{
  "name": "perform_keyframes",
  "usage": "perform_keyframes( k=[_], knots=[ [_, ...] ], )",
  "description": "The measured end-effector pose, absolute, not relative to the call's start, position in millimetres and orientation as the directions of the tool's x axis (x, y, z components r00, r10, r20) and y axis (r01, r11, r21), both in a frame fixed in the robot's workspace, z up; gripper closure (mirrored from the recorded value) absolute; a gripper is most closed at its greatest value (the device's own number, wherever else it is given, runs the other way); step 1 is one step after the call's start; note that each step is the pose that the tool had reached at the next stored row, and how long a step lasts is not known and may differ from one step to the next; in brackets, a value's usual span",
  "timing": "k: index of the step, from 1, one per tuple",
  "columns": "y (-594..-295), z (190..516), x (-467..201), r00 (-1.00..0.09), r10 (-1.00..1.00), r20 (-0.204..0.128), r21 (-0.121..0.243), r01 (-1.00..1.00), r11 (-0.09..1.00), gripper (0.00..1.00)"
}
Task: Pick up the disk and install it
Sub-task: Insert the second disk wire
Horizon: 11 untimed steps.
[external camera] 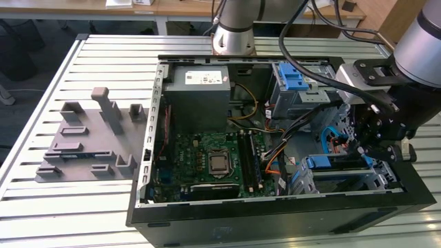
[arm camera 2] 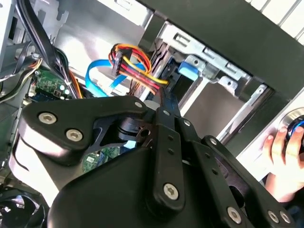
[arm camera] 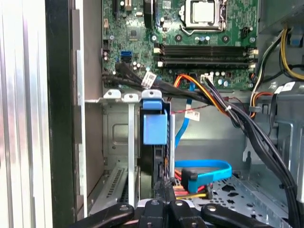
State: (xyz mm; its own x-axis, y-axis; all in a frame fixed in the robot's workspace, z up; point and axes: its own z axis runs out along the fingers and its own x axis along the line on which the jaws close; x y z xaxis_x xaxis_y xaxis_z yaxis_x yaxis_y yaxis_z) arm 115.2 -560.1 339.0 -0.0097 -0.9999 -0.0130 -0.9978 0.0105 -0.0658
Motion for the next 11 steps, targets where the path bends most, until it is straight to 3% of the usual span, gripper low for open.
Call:
perform_keyframes(
  k=[11],
  knots=[
    [-560.0,343.5,117.4,-0.01,-1.0,-0.014,-0.065,-0.998,0.011,0.89]
  ],
)
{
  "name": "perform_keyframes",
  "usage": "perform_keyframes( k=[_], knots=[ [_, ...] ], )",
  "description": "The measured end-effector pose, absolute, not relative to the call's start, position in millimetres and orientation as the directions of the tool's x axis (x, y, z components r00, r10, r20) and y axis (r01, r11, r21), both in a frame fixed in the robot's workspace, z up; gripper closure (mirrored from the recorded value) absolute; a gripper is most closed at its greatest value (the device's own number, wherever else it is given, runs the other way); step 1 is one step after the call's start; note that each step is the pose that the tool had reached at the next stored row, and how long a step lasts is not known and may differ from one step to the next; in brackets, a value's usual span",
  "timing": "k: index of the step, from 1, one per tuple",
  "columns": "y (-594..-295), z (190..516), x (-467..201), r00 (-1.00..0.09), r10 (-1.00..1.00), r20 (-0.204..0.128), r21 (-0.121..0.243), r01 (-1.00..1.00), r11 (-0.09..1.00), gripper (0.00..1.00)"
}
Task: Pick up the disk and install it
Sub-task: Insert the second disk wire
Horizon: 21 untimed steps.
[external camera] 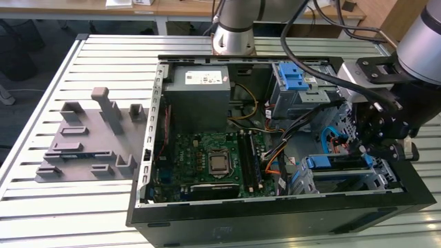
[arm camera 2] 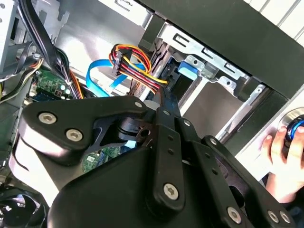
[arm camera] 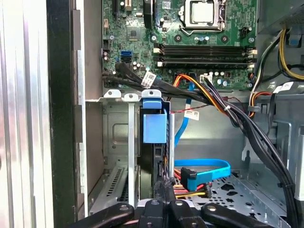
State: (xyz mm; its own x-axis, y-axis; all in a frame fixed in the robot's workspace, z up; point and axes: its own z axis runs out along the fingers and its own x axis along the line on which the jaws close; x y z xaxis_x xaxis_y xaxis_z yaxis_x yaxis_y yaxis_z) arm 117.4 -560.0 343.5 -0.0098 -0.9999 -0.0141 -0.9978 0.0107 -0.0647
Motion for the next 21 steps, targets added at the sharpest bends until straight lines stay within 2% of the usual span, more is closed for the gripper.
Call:
perform_keyframes(
  k=[8,21],
  knots=[
    [-559.9,357.7,116.8,-0.01,-1.0,-0.017,-0.064,-0.998,0.011,0.89],
    [-560.1,361.6,96.8,-0.01,-0.999,-0.043,-0.066,-0.998,0.013,0.89]
  ],
)
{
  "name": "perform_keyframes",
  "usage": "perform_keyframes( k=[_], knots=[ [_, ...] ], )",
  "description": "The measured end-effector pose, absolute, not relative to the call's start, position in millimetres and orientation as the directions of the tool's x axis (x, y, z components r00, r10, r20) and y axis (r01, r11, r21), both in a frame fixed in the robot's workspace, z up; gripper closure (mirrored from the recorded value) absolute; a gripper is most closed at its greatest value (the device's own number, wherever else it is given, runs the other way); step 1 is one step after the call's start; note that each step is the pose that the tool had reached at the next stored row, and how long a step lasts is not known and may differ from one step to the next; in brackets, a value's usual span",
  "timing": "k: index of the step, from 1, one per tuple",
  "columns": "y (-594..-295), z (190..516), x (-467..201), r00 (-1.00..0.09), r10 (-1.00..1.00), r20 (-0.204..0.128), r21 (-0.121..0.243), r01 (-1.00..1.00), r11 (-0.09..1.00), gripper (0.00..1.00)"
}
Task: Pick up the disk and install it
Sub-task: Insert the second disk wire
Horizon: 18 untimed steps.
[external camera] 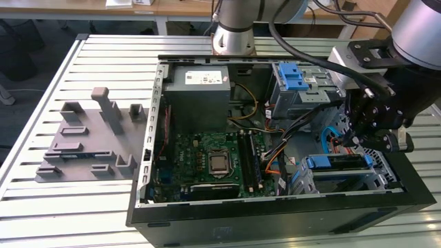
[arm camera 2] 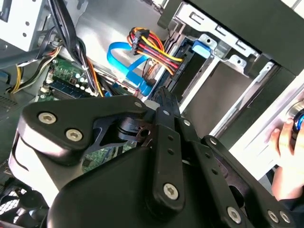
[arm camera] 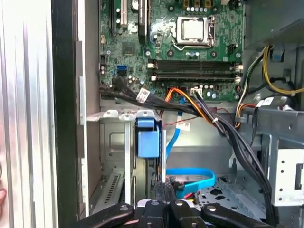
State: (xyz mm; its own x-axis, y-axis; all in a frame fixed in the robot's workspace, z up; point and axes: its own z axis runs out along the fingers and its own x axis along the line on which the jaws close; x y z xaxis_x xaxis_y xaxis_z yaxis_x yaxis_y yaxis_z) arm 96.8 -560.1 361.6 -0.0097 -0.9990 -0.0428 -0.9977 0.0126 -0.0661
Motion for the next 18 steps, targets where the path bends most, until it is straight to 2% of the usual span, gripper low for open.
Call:
perform_keyframes(
  k=[8,18],
  knots=[
    [-553.8,364.0,95.6,-0.01,-0.999,-0.044,-0.065,-0.998,0.013,0.89],
    [-551.4,366.5,96.3,-0.012,-0.998,-0.056,-0.024,-1.0,0.013,0.89]
  ],
)
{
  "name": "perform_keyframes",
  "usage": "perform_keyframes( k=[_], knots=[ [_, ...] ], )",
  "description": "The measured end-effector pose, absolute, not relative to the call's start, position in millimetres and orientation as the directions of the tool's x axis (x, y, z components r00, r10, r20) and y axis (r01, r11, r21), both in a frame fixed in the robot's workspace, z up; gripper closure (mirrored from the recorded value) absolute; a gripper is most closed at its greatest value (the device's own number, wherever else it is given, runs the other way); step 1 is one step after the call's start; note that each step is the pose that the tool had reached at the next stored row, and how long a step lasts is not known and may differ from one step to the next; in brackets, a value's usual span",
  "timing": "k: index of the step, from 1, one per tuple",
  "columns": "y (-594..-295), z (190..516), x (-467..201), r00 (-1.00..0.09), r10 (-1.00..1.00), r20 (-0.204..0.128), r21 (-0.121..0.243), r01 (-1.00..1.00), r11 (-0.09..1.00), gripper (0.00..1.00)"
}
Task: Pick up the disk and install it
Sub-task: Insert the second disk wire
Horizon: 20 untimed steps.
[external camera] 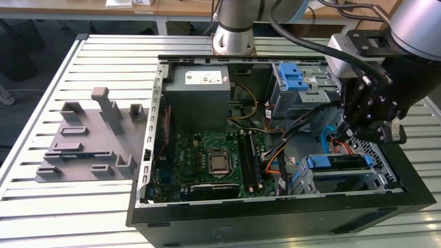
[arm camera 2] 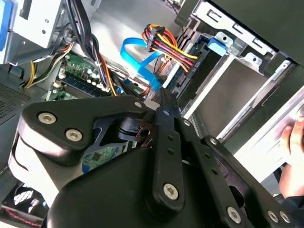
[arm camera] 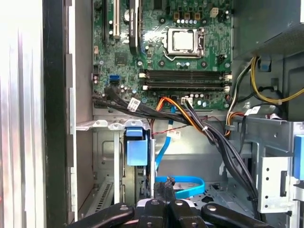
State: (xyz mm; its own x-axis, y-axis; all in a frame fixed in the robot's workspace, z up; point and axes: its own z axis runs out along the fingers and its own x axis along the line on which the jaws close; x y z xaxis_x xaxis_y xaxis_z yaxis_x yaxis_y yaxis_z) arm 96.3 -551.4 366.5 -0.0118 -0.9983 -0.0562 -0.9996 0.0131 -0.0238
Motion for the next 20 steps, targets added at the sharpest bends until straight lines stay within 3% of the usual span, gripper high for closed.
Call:
perform_keyframes(
  k=[6,7,12,13,20],
  knots=[
    [-549.1,369.5,97.9,-0.013,-0.998,-0.057,-0.006,-1.0,0.013,0.89],
    [-548.6,368.5,98.7,-0.013,-0.998,-0.057,-0.004,-1.0,0.013,0.83],
    [-547.8,364.0,100.2,-0.013,-0.998,-0.057,0.001,-1.0,0.013,0.82],
    [-547.5,363.1,100.6,-0.013,-0.998,-0.057,0.002,-1.0,0.013,0.75],
    [-547.0,356.0,102.3,-0.013,-0.998,-0.057,0.005,-1.0,0.013,0.75]
  ],
)
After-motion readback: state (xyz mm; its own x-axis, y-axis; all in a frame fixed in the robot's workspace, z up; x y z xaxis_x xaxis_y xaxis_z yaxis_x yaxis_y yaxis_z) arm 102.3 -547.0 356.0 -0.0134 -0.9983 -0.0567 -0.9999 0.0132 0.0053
